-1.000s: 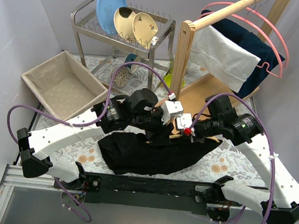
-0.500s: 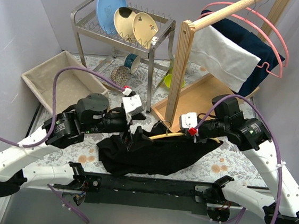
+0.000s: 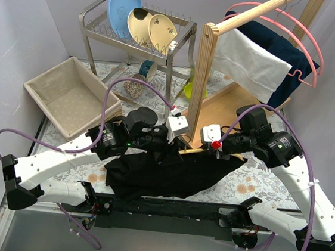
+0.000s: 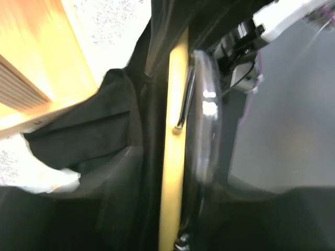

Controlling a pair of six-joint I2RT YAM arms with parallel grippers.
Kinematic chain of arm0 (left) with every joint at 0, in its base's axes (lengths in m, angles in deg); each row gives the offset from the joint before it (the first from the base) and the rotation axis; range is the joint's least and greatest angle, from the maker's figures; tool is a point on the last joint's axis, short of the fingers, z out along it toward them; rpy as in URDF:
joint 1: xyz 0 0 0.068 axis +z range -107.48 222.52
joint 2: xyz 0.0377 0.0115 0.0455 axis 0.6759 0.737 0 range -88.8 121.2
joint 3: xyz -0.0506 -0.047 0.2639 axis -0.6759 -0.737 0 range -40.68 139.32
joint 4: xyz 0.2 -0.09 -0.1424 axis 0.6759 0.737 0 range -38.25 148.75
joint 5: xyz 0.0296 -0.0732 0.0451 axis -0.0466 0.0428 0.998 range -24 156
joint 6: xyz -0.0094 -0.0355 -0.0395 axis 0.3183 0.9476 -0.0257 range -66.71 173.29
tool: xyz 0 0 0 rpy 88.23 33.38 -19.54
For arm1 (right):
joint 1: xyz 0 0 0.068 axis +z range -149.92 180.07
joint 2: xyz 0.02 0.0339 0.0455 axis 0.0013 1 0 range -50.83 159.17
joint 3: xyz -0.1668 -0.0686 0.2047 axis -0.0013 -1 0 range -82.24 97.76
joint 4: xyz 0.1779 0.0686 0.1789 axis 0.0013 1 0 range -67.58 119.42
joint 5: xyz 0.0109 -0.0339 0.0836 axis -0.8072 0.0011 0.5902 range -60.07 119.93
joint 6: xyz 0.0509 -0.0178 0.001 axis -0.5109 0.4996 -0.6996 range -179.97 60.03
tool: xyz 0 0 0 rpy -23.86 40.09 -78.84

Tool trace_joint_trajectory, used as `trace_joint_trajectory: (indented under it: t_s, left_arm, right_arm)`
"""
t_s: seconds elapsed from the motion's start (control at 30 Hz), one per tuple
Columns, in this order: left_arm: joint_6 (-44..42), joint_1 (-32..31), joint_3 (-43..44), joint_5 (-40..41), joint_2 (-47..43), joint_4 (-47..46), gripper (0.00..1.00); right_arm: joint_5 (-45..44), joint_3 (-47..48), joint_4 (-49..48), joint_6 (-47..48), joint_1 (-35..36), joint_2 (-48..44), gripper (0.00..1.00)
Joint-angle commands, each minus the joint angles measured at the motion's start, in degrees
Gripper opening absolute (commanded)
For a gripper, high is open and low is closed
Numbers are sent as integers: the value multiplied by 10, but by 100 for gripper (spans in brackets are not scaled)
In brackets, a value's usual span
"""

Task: Place the skirt on the hanger
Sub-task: Place skirt on hanger

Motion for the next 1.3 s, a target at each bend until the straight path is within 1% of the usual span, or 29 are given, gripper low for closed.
trace_joint_trajectory:
  t_s: [0.0,0.03,0.07,0.23,0.27,0.3,0.33,0.37,0.4,0.43,0.47,0.5,0.53,0.6,0.63,0.67,0.77,0.8,0.83,0.87,0.9,0.93,1.0,1.07,1.13,1.17,1.27]
  left_arm:
    - [4,0,-12,-4,-14,-28,11]
    - [6,1,-20,-3,-16,-33,7]
    - [7,2,-22,0,-20,-41,0]
    - [27,3,-44,1,-40,-71,0]
    - [32,3,-54,12,-45,-79,0]
    - [36,3,-58,21,-52,-81,0]
    - [42,4,-64,33,-56,-81,0]
    - [50,4,-70,54,-61,-75,0]
    - [56,4,-81,66,-74,-72,0]
    - [59,4,-90,75,-81,-71,0]
    - [73,4,-99,84,-92,-69,0]
    - [80,3,-115,104,-110,-69,0]
    - [86,4,-122,113,-123,-70,0]
    - [110,4,-134,139,-140,-68,0]
    - [116,4,-135,146,-152,-65,0]
    - [120,4,-137,152,-157,-61,0]
    - [129,4,-144,160,-176,-63,0]
    - [129,4,-144,160,-178,-63,0]
    - [126,4,-142,162,-180,-62,0]
    - [122,3,-140,161,-180,-55,0]
    - [117,4,-138,158,-180,-52,0]
    - [111,4,-138,156,-181,-51,0]
    - [107,4,-135,149,-181,-49,0]
    - [103,4,-133,149,-181,-45,0]
    - [100,4,-133,148,-181,-44,0]
    - [97,4,-134,144,-182,-44,0]
    - [89,4,-134,136,-181,-42,0]
  right_arm:
    - [47,7,-49,-12,2,-12,1]
    - [50,5,-50,-12,2,-13,1]
    - [50,3,-50,-11,2,-14,1]
    - [38,-12,-61,-22,2,-18,1]
    - [31,-15,-76,-45,2,-18,1]
    - [19,-18,-86,-64,2,-20,6]
    - [-10,-19,-98,-79,2,-22,16]
    - [-28,-16,-114,-124,1,-23,28]
    - [-53,-15,-127,-154,2,-28,48]
    - [-106,-10,-139,-188,-3,-32,57]
    - [-132,-10,-165,-242,-10,-39,70]
    - [-153,-11,-176,-269,-22,-54,75]
    - [-175,-11,-184,-287,-51,-63,78]
    - [-194,-20,-205,-344,-81,-88,82]
    - [-203,-26,-209,-358,-111,-95,82]
    - [-207,-46,-214,-376,-125,-103,81]
    - [-195,-96,-229,-433,-191,-113,77]
    - [-185,-124,-228,-441,-210,-102,71]
    - [-152,-140,-223,-456,-244,-92,68]
    - [-129,-152,-220,-461,-261,-81,63]
    - [-103,-174,-218,-464,-280,-61,62]
    - [-55,-182,-220,-468,-308,-51,61]
    - [-22,-189,-227,-471,-330,-30,59]
    - [0,-186,-231,-475,-347,-22,59]
    - [31,-186,-238,-483,-354,-21,61]
    - [39,-188,-251,-496,-357,-22,65]
    - [80,-188,-267,-518,-364,-21,70]
